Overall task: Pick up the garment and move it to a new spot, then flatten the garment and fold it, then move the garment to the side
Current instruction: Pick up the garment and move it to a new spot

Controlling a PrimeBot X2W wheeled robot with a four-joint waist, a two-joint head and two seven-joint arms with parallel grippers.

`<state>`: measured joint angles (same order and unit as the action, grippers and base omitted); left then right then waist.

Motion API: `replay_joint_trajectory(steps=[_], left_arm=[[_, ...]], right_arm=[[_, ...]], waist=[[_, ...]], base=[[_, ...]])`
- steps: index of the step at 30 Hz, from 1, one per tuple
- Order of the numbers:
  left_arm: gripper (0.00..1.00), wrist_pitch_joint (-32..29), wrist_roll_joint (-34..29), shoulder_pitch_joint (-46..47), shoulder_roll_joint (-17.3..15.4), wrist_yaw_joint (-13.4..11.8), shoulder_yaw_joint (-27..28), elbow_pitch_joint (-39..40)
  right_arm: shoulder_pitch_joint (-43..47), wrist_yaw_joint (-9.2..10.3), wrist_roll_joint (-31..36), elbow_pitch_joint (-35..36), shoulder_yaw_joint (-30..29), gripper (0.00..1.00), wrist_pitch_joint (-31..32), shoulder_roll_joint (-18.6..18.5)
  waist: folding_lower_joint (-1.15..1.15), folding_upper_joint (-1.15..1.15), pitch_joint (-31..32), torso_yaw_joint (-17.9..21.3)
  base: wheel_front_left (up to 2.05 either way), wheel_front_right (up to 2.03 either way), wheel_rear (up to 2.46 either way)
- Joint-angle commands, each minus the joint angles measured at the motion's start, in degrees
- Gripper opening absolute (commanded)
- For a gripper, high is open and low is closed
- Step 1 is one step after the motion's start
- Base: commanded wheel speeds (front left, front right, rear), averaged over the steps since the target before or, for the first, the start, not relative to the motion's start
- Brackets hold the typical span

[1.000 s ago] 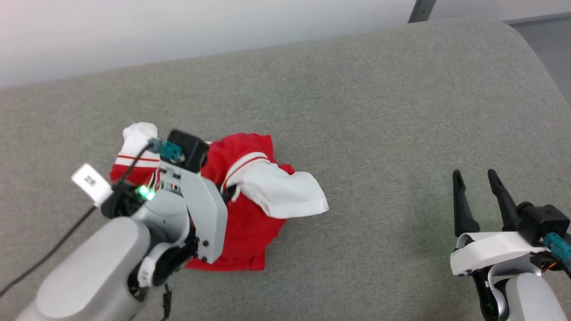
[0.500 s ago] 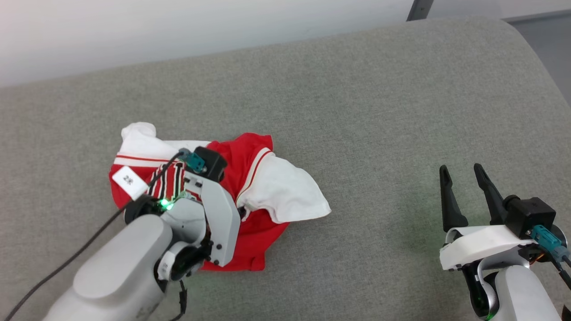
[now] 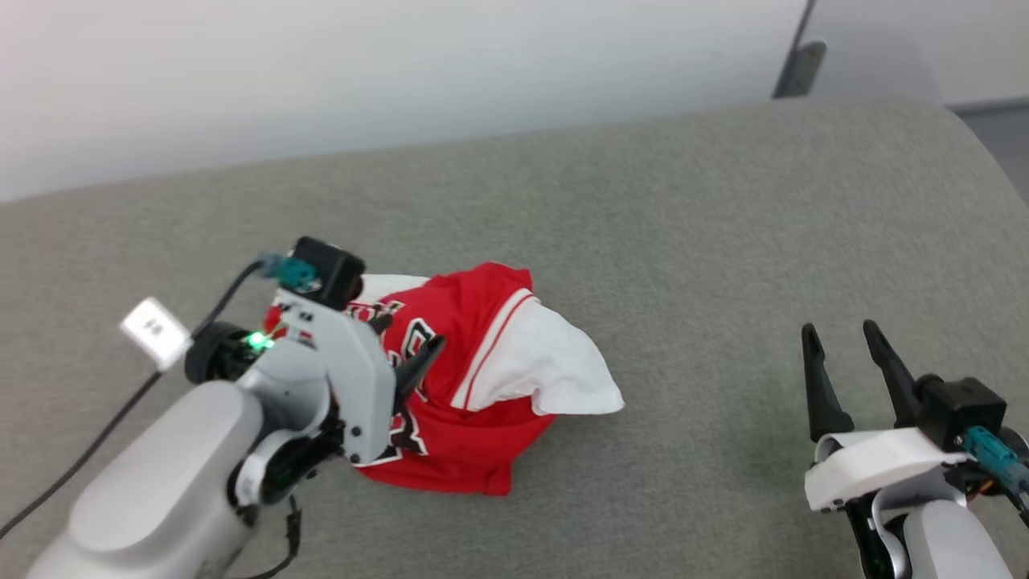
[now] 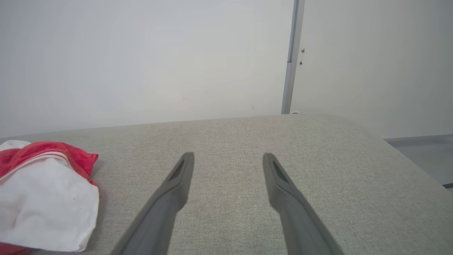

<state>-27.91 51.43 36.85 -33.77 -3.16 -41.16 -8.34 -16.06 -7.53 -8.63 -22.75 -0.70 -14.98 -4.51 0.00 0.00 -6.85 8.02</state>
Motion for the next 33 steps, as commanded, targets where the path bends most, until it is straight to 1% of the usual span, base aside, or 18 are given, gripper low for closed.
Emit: replay_joint_trajectory(steps=[1,5,8,13,17,18,21,23,28,32,33], left_arm=[[1.0,1.9,0.0,-1.4,-0.8,-0.6,1.0,1.0],[1.0,8.3,-1.0,-4.5,-2.7,-1.2,3.5,3.3],[1.0,14.7,-1.7,-7.7,-4.4,-1.3,5.8,4.2],[1.0,25.7,-2.0,-14.3,-7.0,-2.4,10.2,5.0],[1.0,33.1,-2.6,-20.0,-9.0,-2.8,13.0,4.8],[1.0,33.1,-2.6,-20.0,-9.0,-2.8,13.0,4.8],[1.0,37.7,-1.7,-23.8,-9.8,-3.1,15.0,4.3],[1.0,39.7,-0.7,-26.3,-9.8,-3.8,16.6,4.0],[1.0,42.4,0.8,-31.8,-9.5,-4.4,21.3,4.1],[1.0,43.0,0.4,-35.8,-8.8,-3.7,25.5,4.5],[1.0,43.1,0.2,-36.7,-8.5,-3.1,26.4,4.7]], right_arm=[[0.8,0.08,-0.5,0.1,0.2,1.0,-0.3,-0.3],[2.1,0.08,-1.0,0.6,0.6,1.0,-0.2,-1.1],[3.0,0.08,-1.5,0.5,0.8,1.0,-0.2,-1.7],[4.2,0.08,-1.9,0.6,0.9,1.0,-0.2,-2.7],[5.2,0.08,-1.7,0.6,0.2,1.0,-0.2,-3.2],[5.2,0.08,-1.7,0.6,0.2,1.0,-0.2,-3.2],[5.9,0.08,-1.9,0.6,-0.2,1.0,-0.2,-3.5],[6.5,0.08,-1.8,0.5,-0.5,1.0,-0.2,-3.6],[7.5,0.08,-1.4,0.8,-1.4,1.0,-0.2,-3.5],[7.8,0.08,-1.0,1.1,-1.6,1.0,-0.2,-3.2],[7.9,0.08,-0.9,1.2,-1.6,1.0,-0.2,-3.3]], waist=[[0.0,0.0,2.6,-2.6],[0.0,0.0,4.6,-4.6],[0.0,0.0,6.2,-5.7],[0.0,0.0,8.0,-7.2],[0.0,0.0,9.1,-8.3],[0.0,0.0,9.1,-8.3],[0.0,0.0,9.7,-9.2],[0.0,0.0,10.0,-9.7],[0.0,0.0,10.8,-10.8],[0.0,0.0,11.1,-11.4],[0.0,0.0,11.2,-11.6]], base=[[0.0,0.0,0.0],[0.0,0.0,0.0],[0.0,0.0,0.0],[0.0,0.0,0.0],[0.0,0.0,0.0],[0.0,0.0,0.0],[0.0,0.0,0.0],[0.0,0.0,0.0],[0.0,0.0,0.0],[0.0,0.0,0.0],[0.0,0.0,0.0]])
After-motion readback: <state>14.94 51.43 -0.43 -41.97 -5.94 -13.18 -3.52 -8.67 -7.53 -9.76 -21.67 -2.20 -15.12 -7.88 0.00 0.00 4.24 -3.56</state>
